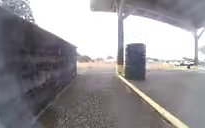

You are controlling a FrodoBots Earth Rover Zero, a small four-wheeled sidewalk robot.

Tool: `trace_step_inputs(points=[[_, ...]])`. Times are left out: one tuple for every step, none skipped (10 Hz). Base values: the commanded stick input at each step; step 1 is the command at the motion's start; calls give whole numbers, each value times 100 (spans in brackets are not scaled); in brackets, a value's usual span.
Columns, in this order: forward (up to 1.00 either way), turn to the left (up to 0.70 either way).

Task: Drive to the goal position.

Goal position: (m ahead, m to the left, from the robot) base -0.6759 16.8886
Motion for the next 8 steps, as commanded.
trace_step_inputs(points=[[70,1],[70,1],[70,1],[70,1],[70,1],[70,1],[70,1],[70,1]])
